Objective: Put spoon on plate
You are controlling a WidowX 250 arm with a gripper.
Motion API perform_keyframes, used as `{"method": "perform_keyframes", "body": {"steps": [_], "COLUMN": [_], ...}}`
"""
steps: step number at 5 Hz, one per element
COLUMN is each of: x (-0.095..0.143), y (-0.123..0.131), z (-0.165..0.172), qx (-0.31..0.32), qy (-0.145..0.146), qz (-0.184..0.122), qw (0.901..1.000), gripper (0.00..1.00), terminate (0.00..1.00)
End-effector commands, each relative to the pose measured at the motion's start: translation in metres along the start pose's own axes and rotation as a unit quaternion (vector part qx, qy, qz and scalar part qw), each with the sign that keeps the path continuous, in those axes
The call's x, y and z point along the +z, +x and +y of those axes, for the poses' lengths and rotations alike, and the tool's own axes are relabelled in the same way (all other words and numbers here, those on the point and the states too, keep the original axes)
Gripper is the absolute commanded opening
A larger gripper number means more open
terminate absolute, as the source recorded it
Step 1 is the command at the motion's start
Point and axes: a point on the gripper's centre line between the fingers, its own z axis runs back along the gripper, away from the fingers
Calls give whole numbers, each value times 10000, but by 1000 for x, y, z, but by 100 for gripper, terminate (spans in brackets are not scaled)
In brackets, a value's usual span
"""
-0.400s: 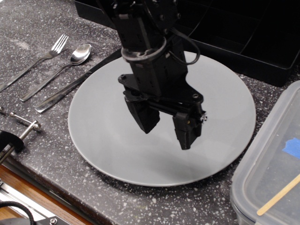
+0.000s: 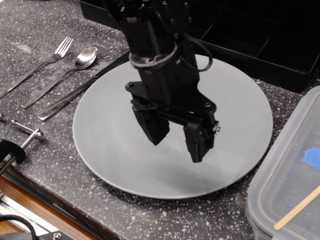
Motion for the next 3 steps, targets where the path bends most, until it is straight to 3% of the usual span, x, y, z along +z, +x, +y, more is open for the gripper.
{"method": "perform_keyframes", "body": {"steps": [1, 2, 3], "x": [81, 102, 110], "y": [35, 15, -2], "z": [69, 102, 134], "qx": [220, 245, 439], "qy": [-139, 90, 220], "qz": [-347, -404, -216], "qw": [9991, 9988, 9986], "gripper": [100, 100, 100], "terminate": [0, 0, 0]}}
